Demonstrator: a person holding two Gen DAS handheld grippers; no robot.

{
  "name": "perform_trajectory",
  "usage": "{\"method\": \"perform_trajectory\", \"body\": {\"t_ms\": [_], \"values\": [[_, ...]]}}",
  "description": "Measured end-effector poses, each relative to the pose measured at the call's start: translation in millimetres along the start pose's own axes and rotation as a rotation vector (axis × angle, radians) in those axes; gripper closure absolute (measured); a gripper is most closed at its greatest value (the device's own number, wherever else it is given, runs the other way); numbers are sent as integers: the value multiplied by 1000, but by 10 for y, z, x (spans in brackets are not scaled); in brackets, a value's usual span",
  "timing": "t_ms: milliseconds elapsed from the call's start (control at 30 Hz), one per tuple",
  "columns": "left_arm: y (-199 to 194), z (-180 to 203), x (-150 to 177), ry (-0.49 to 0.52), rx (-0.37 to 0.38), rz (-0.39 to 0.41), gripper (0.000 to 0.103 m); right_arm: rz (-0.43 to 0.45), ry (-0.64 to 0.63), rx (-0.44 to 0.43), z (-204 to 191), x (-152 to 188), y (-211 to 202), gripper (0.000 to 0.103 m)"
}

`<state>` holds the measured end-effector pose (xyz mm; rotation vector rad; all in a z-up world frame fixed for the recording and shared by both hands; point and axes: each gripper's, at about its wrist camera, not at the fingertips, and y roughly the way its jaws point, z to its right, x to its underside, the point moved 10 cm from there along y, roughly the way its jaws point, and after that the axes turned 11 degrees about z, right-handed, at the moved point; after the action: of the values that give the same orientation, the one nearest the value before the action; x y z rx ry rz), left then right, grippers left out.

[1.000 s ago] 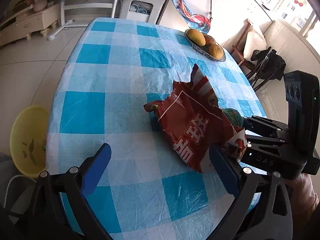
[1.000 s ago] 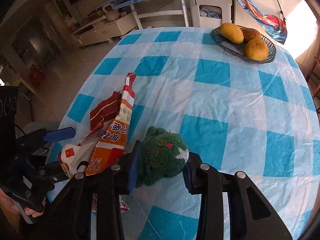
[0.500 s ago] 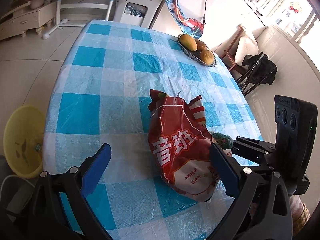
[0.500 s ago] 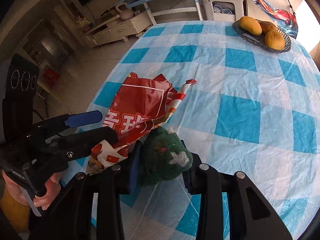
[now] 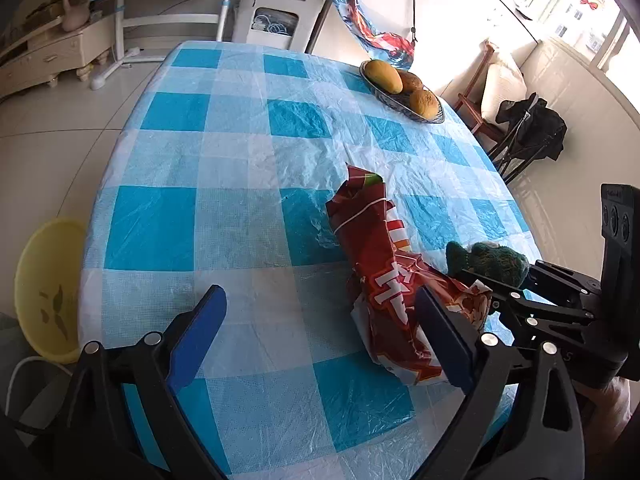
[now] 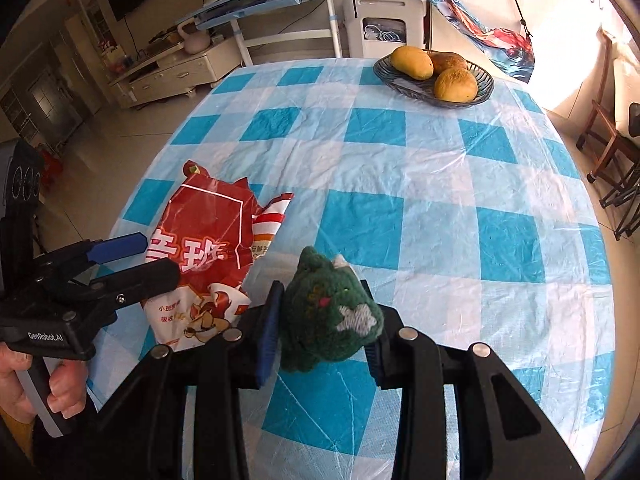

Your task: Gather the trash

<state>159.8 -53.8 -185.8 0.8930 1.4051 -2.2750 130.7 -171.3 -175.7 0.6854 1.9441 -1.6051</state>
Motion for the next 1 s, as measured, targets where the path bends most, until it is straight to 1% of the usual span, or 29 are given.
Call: {"method": "perform_trajectory", "body": {"t_ms": [33, 67, 100, 133, 167, 267, 400, 467, 567, 633, 733, 800, 1000], "values": [[6, 20, 1, 7, 9, 3, 34, -2, -2, 0, -11, 16, 2, 66], [13, 47, 4, 10, 26, 2, 55, -6, -5, -1, -23, 31, 13, 66], [21, 77, 12, 6, 50, -4, 67, -10, -12, 0, -39, 42, 31, 66], [23, 90, 17, 4, 60, -7, 82, -14, -20, 2, -52, 54, 45, 66], [-2, 99, -7, 6, 69, 15, 84, -16, -26, 5, -58, 65, 53, 66], [-130, 97, -143, 28, 64, 76, 89, -13, -20, 4, -54, 82, 48, 66], [-341, -28, -366, 21, 30, 160, 90, 19, 7, -7, -27, 43, -3, 66], [-427, -121, -464, 6, 9, 193, 90, 41, 33, -30, -36, 0, -29, 66], [-563, -270, -592, 2, -50, 252, 90, 78, 80, -94, -86, -73, -68, 67], [-660, -377, -678, -13, -88, 294, 90, 102, 92, -116, -117, -122, -95, 66], [-801, -577, -788, -64, -140, 349, 90, 131, 97, -143, -180, -182, -130, 66], [-882, -736, -838, -115, -165, 379, 90, 141, 100, -159, -215, -208, -139, 66], [-1113, -1211, -899, -277, -216, 448, 90, 156, 122, -216, -352, -281, -122, 66]]}}
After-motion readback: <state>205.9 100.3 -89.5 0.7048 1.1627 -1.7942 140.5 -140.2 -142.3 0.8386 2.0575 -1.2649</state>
